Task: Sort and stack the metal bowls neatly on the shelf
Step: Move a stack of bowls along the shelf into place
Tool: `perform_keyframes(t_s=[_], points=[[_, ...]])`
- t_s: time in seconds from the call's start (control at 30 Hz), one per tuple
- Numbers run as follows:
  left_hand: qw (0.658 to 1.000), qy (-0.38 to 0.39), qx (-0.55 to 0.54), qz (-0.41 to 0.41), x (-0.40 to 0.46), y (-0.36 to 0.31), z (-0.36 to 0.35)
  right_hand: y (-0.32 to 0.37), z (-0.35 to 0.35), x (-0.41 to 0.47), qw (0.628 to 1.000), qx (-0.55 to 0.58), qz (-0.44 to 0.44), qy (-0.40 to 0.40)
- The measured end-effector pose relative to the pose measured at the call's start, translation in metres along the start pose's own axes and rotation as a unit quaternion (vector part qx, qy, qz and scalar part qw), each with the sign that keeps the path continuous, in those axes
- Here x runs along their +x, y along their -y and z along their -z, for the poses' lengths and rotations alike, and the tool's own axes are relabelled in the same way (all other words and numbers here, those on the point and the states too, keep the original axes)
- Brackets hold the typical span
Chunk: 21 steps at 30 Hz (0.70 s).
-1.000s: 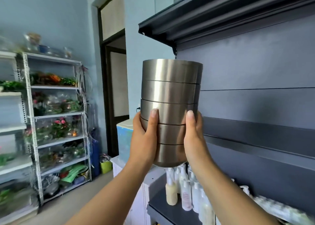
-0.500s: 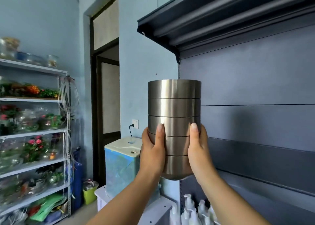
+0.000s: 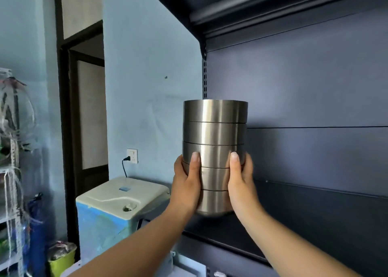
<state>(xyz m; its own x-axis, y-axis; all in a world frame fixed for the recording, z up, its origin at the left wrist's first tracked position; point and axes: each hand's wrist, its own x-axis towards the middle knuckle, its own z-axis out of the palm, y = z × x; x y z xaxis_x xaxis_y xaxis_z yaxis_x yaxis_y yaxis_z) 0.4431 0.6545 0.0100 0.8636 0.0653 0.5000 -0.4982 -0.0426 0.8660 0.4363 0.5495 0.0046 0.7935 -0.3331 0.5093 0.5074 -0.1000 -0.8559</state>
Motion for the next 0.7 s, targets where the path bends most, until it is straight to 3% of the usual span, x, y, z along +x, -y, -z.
perform_keyframes(t_s=[0.33, 0.7], points=[[0.985, 0.166, -0.042, 0.026, 0.111, 0.071, -0.014, -0.066, -0.018, 0.079, 0.994, -0.088, -0.012, -0.06], [0.968, 0.226, -0.098, 0.048, 0.197, 0.123, -0.061, -0.107, -0.026, 0.158, 0.976, -0.155, -0.026, -0.149]])
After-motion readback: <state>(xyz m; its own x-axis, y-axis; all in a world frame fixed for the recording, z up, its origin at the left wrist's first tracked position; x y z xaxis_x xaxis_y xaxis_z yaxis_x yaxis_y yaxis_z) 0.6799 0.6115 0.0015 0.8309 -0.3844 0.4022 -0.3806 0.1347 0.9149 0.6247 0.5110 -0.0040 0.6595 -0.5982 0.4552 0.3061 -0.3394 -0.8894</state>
